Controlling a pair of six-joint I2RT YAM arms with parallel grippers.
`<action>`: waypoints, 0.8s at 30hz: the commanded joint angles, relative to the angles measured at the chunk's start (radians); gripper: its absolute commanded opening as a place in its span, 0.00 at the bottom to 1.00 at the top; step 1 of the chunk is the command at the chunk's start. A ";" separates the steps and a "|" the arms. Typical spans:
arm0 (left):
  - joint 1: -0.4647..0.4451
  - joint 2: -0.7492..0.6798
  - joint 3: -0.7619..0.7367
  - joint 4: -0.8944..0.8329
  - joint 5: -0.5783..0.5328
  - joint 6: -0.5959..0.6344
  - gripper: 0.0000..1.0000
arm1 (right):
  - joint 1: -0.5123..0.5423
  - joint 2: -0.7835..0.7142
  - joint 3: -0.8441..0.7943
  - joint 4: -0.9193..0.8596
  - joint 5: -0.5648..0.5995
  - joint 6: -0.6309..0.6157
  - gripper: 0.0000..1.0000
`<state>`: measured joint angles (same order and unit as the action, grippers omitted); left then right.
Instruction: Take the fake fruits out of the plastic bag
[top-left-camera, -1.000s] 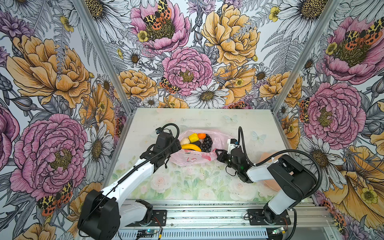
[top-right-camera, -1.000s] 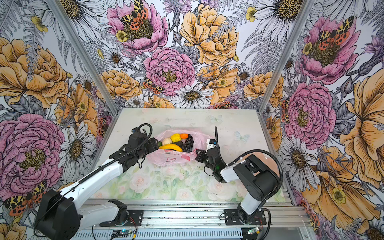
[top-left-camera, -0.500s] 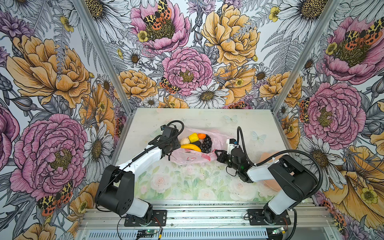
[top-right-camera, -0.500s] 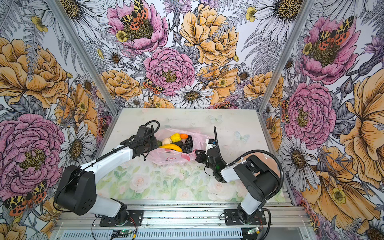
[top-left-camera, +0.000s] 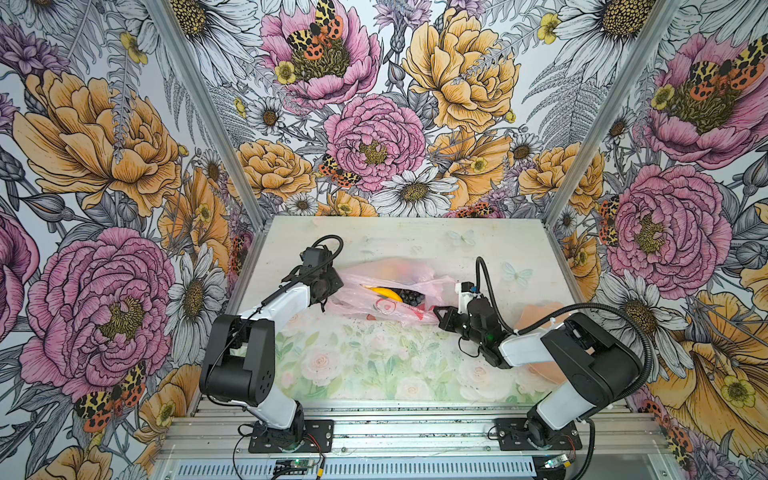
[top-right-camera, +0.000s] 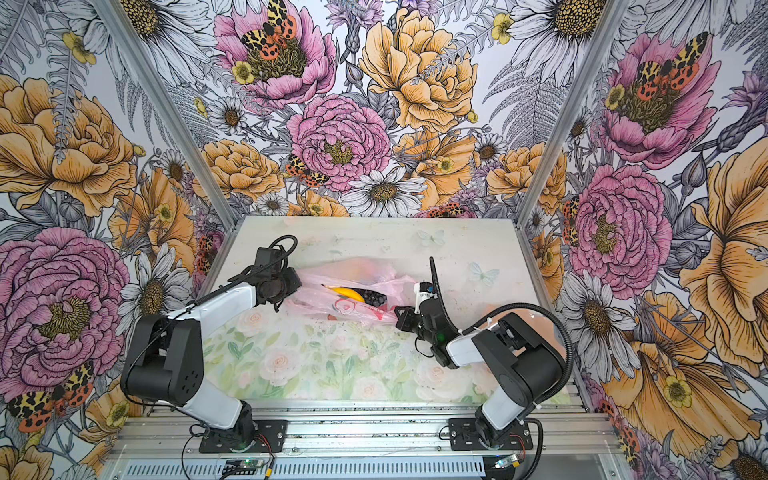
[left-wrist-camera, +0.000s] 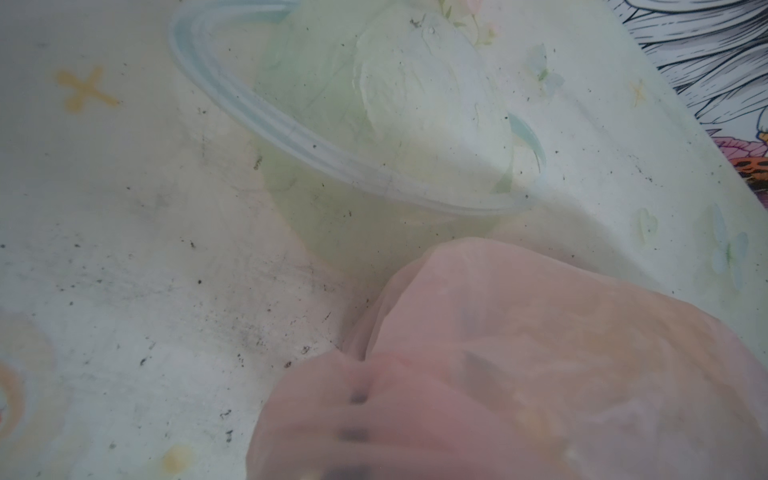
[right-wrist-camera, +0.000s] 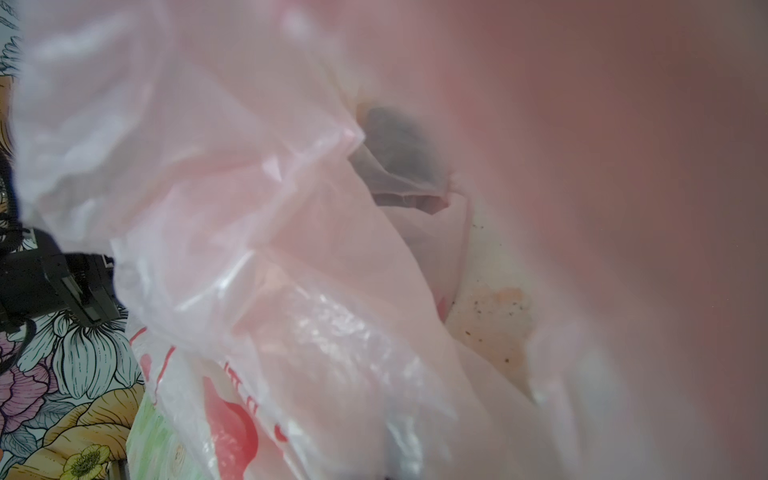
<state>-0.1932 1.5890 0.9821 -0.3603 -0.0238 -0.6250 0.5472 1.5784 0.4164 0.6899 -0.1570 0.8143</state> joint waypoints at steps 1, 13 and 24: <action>-0.052 0.016 0.064 0.012 0.018 0.034 0.00 | 0.057 -0.091 0.067 -0.153 0.101 -0.111 0.29; -0.103 0.059 0.163 -0.058 -0.063 0.081 0.00 | 0.209 -0.232 0.380 -0.872 0.649 -0.397 0.80; -0.121 0.122 0.230 -0.095 -0.045 0.106 0.01 | 0.100 0.034 0.667 -0.901 0.484 -0.545 0.75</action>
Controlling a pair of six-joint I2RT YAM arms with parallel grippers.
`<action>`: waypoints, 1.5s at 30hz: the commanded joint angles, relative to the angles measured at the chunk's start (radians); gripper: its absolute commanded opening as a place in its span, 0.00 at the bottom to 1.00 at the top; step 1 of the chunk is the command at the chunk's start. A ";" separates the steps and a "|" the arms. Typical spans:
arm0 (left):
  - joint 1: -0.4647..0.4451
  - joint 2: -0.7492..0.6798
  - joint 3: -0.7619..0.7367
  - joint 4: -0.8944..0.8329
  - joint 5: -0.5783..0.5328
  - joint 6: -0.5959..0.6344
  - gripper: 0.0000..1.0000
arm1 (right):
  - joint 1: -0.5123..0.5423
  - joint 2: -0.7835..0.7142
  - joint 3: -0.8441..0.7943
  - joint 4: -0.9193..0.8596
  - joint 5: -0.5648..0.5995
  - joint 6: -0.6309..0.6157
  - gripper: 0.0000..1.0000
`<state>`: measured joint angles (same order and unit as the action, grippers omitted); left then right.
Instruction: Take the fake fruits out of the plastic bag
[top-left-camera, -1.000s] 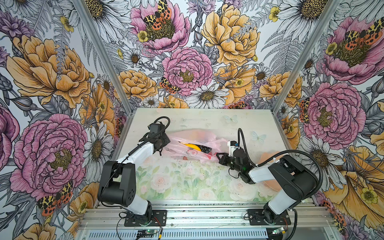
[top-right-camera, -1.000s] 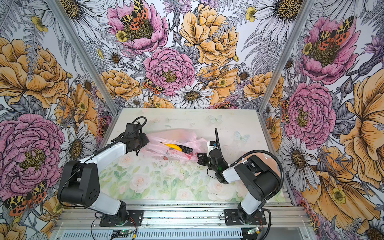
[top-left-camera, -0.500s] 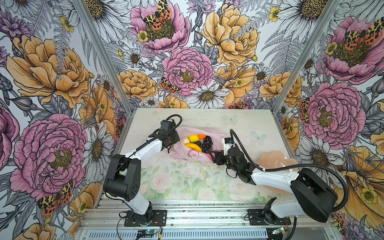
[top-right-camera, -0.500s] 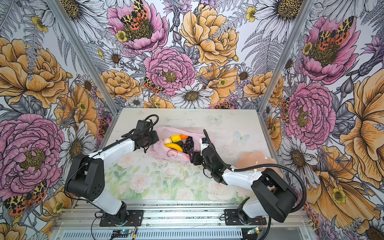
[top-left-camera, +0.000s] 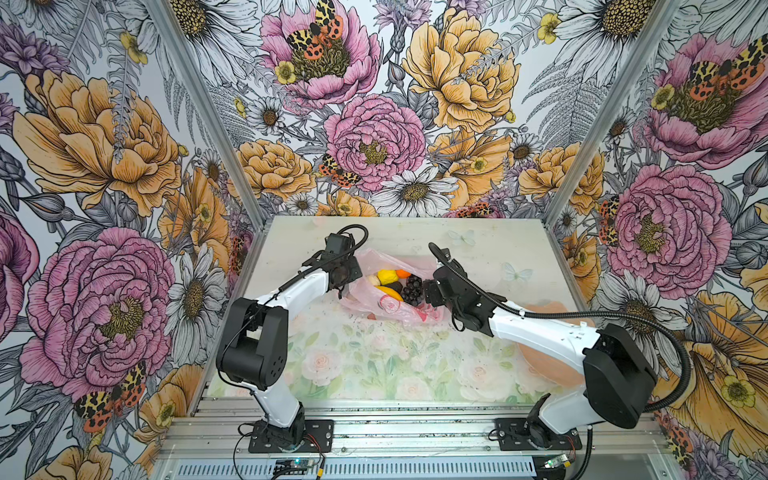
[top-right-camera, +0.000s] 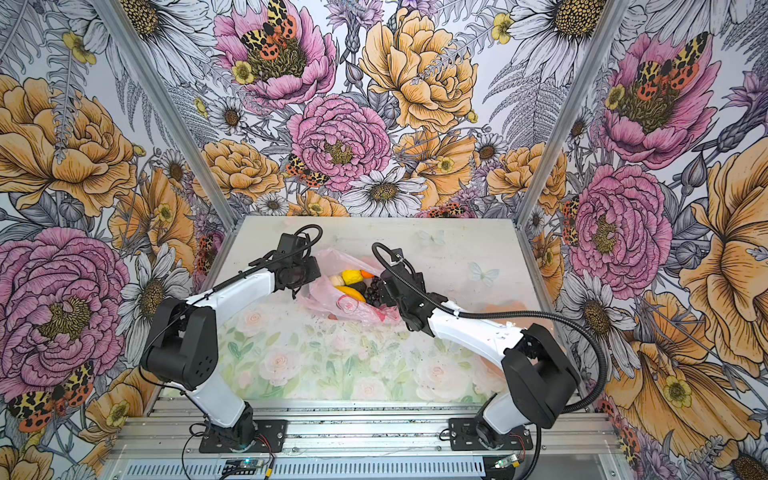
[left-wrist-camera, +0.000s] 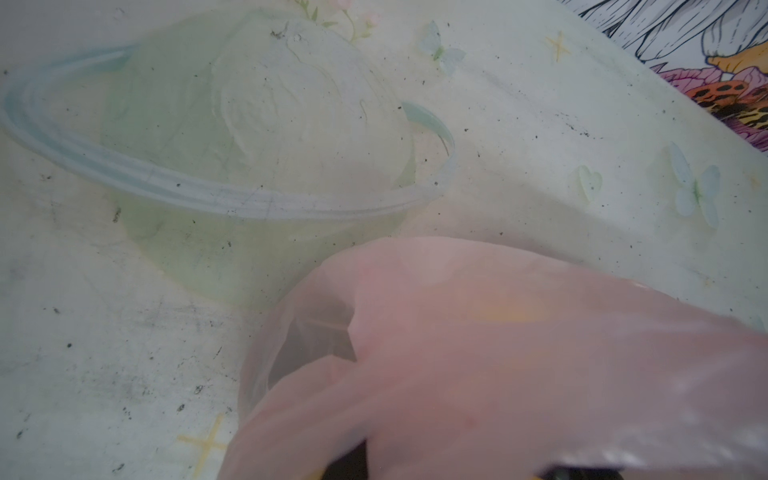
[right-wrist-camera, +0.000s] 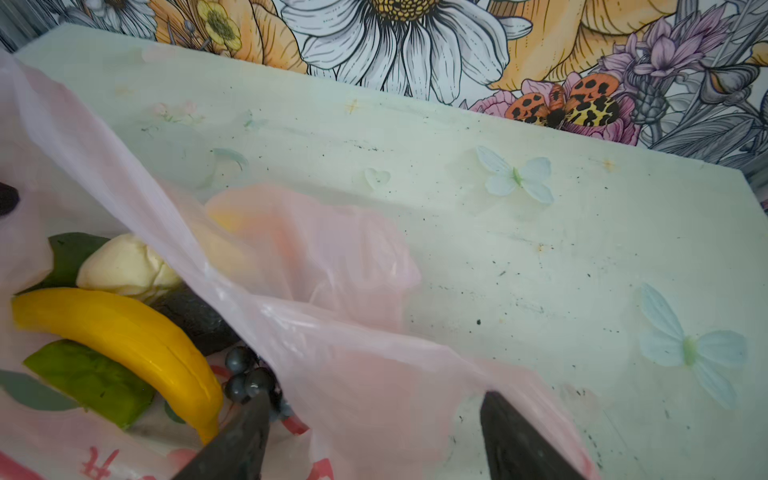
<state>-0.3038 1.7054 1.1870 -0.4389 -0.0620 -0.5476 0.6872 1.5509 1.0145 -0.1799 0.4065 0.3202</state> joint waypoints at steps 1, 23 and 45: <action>-0.012 0.008 0.029 -0.018 -0.007 0.034 0.01 | -0.052 0.086 0.095 -0.032 -0.098 -0.052 0.74; 0.142 -0.024 -0.142 0.177 0.198 -0.037 0.10 | -0.366 0.500 0.403 0.044 -0.732 0.235 0.07; -0.115 -0.158 -0.153 -0.086 -0.063 -0.223 0.91 | -0.223 0.270 0.169 0.158 -0.559 0.195 0.06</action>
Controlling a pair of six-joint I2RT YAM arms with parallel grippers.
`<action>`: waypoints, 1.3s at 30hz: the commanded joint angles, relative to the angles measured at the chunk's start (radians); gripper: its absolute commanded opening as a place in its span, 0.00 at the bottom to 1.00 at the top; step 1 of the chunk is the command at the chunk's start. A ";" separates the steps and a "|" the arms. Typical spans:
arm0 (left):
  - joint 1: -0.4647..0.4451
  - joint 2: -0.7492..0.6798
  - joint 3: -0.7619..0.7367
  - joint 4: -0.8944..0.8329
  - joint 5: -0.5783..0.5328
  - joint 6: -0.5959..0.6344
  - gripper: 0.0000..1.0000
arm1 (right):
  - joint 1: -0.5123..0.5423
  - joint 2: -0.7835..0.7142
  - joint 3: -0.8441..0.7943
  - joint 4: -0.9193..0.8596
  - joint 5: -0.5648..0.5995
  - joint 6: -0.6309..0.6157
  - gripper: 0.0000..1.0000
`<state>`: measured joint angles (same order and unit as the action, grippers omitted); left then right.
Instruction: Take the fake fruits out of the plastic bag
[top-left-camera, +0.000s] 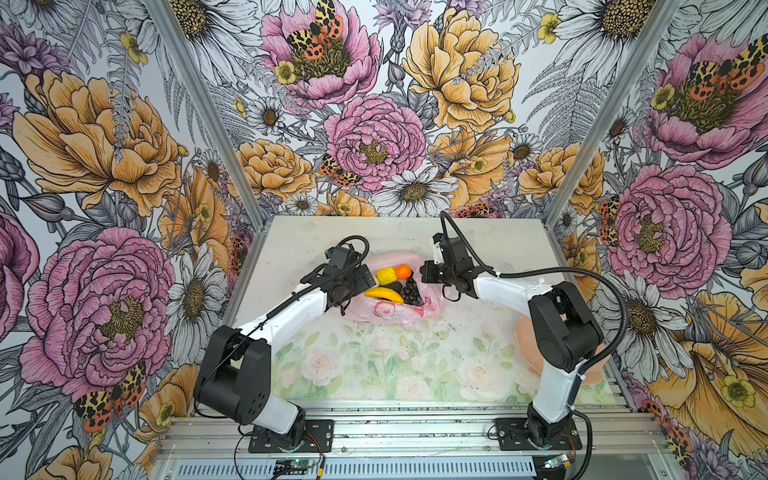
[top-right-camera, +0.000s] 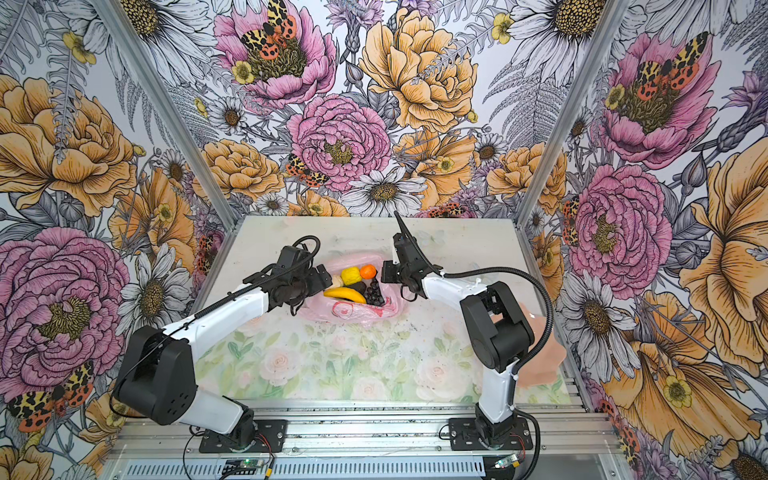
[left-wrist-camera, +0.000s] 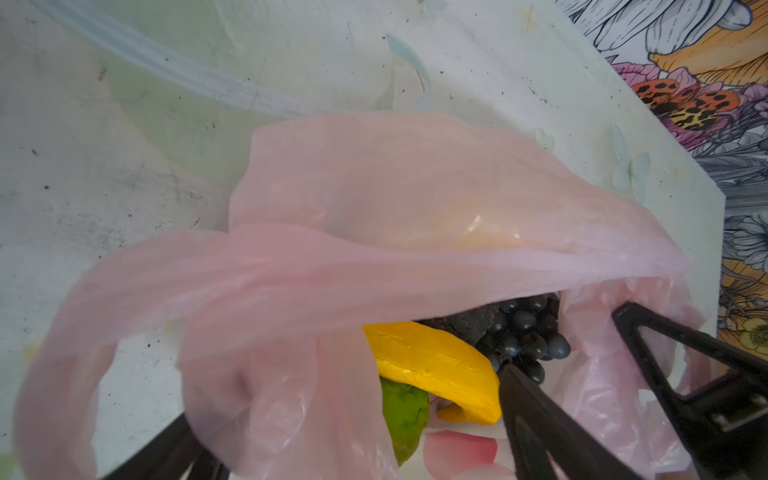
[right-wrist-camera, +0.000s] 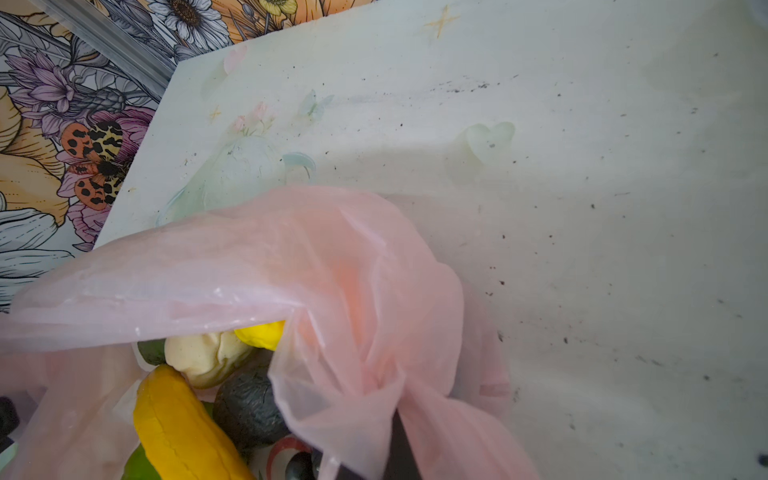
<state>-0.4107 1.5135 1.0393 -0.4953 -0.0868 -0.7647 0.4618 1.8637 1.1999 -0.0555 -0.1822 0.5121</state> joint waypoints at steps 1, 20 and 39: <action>-0.008 0.045 -0.007 -0.029 -0.033 -0.002 0.85 | 0.001 -0.044 -0.018 0.034 0.033 0.003 0.06; 0.119 -0.179 -0.371 0.309 0.202 0.094 0.05 | -0.131 0.234 0.234 0.075 -0.147 0.066 0.04; 0.052 -0.227 -0.404 0.428 0.127 0.139 0.00 | -0.094 0.047 0.258 -0.063 0.028 0.028 0.76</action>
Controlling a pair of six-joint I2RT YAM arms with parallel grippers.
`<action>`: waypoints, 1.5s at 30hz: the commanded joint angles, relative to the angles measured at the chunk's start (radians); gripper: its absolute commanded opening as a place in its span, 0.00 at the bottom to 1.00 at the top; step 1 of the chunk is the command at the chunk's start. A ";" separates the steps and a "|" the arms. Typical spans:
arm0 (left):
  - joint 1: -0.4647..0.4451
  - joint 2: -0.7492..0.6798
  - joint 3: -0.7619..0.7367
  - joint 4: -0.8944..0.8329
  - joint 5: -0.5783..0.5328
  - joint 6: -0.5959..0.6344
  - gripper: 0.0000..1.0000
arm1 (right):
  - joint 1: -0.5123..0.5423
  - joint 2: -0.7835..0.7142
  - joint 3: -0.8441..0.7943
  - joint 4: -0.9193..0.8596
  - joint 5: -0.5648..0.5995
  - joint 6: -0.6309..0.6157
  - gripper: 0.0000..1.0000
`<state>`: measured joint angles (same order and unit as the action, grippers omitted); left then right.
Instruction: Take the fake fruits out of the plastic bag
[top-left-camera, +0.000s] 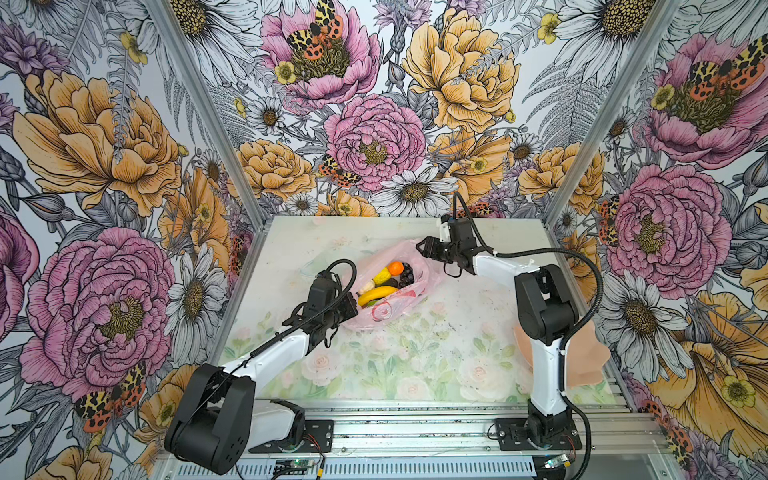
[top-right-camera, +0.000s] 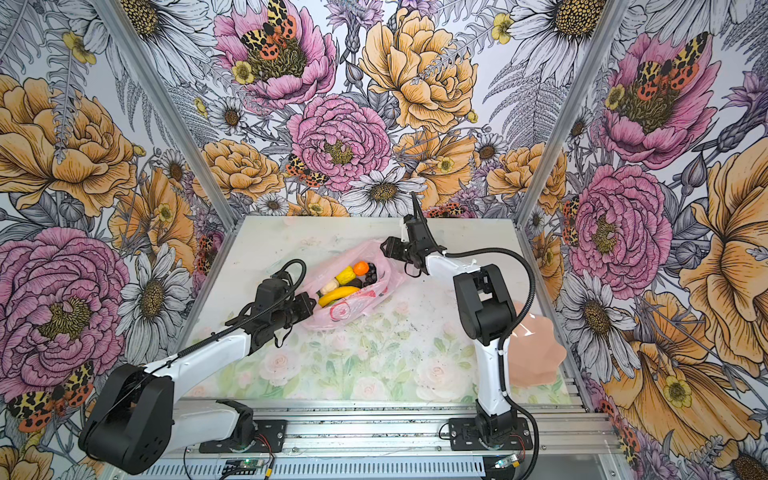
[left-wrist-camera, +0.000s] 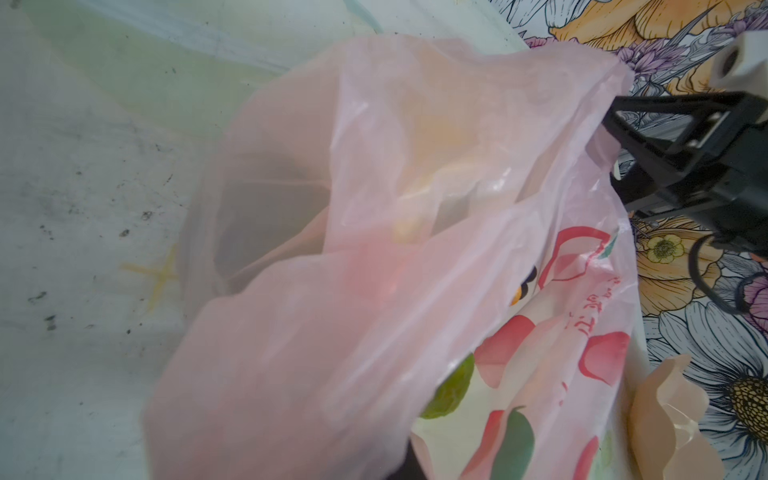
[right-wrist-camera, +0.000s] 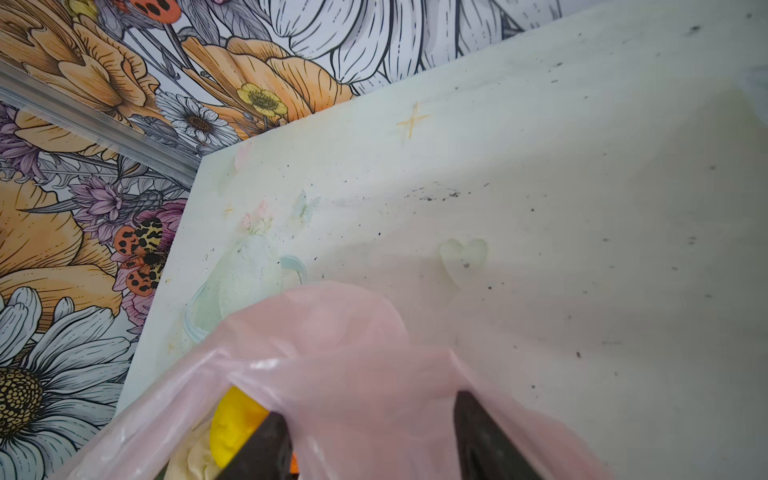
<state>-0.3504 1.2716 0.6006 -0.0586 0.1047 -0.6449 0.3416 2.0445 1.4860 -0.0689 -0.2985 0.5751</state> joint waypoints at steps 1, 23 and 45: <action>-0.009 0.021 0.040 -0.010 -0.073 0.014 0.00 | 0.030 -0.167 -0.057 -0.061 0.179 -0.033 0.79; -0.084 0.036 0.002 0.001 -0.109 0.011 0.00 | 0.283 -0.173 -0.149 -0.395 0.553 -0.015 0.73; -0.074 0.019 -0.127 0.067 -0.118 -0.078 0.00 | 0.234 -0.229 -0.427 -0.241 0.503 0.054 0.01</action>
<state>-0.4435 1.3170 0.5144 -0.0170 0.0158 -0.6903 0.5991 1.8420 1.0859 -0.3416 0.1650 0.6060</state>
